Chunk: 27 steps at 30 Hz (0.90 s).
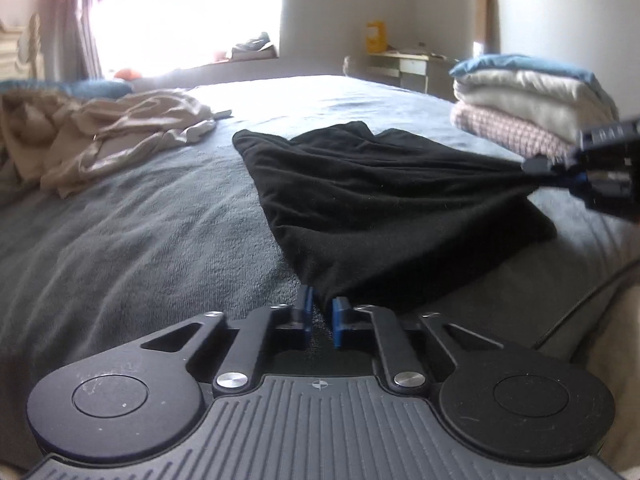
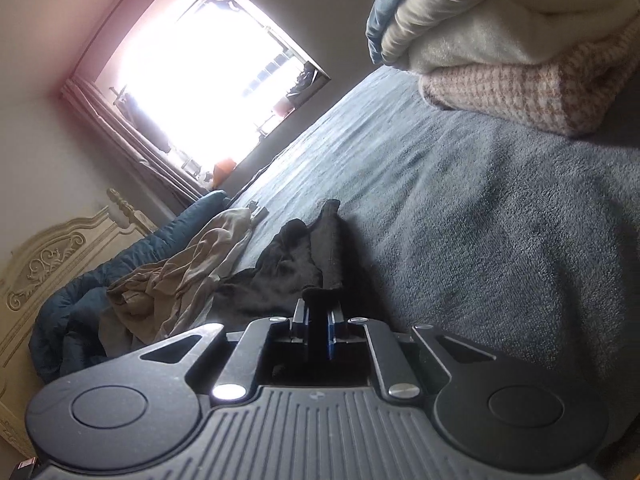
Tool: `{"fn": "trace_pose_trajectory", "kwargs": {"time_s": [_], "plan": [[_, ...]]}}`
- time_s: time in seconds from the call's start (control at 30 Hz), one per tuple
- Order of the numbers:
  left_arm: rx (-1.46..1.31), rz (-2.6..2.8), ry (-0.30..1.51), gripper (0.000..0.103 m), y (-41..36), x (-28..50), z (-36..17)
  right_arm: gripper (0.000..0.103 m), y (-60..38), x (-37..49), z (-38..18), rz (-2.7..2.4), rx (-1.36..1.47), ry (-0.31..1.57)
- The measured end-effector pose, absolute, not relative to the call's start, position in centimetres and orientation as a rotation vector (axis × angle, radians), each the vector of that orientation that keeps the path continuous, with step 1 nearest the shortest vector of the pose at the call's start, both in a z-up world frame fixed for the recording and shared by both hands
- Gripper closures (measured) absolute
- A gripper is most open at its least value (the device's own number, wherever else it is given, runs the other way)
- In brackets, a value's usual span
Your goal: Fold clothes
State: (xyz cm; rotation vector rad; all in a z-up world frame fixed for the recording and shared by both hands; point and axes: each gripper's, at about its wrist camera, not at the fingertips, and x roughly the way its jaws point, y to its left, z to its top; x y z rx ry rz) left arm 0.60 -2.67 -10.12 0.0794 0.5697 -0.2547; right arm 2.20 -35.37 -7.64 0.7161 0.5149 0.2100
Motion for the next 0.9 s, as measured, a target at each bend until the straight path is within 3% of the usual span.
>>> {"fn": "trace_pose_trajectory", "kwargs": {"time_s": [0.47,0.63,0.9], "plan": [[0.090,-0.249,0.578,0.102,-2.6,-0.3,-10.9,0.099,-35.7,0.9,-10.9,0.197,0.728,0.584],[0.103,-0.280,0.557,0.102,-2.0,-0.5,-10.9,0.096,-36.6,0.1,-9.4,0.221,0.619,0.608],[0.114,-0.367,0.598,0.100,-0.3,-1.9,-10.7,0.094,-35.1,-0.8,-4.4,0.236,0.337,0.470]]}}
